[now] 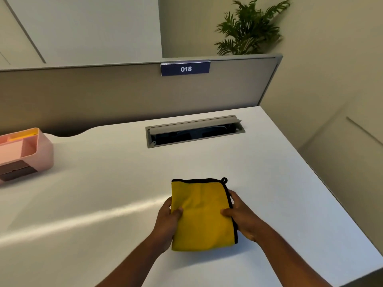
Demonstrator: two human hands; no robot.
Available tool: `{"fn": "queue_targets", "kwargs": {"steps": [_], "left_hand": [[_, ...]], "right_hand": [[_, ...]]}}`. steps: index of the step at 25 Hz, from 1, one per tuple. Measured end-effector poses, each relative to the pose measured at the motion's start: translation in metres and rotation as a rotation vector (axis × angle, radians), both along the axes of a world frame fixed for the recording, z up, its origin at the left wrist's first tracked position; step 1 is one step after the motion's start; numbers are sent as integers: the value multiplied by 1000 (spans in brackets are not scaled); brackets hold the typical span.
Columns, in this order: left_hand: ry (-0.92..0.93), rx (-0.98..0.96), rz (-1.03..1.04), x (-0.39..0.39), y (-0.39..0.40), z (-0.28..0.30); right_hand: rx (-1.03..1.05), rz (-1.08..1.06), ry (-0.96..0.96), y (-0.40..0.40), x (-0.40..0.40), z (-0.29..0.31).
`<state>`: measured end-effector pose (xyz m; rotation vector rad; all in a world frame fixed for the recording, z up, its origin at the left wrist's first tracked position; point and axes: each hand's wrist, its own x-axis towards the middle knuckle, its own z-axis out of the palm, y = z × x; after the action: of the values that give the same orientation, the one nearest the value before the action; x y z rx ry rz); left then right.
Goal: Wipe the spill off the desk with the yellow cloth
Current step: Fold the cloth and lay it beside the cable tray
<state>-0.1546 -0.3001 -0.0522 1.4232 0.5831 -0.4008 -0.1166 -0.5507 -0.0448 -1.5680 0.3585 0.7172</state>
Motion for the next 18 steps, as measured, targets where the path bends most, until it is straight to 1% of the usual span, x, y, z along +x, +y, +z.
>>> {"fn": "queue_targets", "kwargs": {"steps": [4, 8, 13, 14, 15, 17, 18], "left_hand": [[-21, 74, -7, 60, -34, 6], [-39, 139, -3, 116, -48, 8], [-53, 93, 18, 183, -61, 6], [-45, 107, 14, 195, -62, 5], [-36, 147, 15, 205, -63, 2], [-41, 309, 28, 214, -61, -6], [-73, 382, 19, 214, -61, -10]], "right_hand": [[-75, -5, -35, -23, 64, 3], [-138, 8, -59, -32, 125, 4], [-241, 24, -141, -41, 201, 8], [-302, 21, -161, -43, 213, 7], [-407, 18, -183, -45, 222, 4], [-714, 8, -237, -49, 227, -7], [-823, 6, -277, -48, 224, -14]]}}
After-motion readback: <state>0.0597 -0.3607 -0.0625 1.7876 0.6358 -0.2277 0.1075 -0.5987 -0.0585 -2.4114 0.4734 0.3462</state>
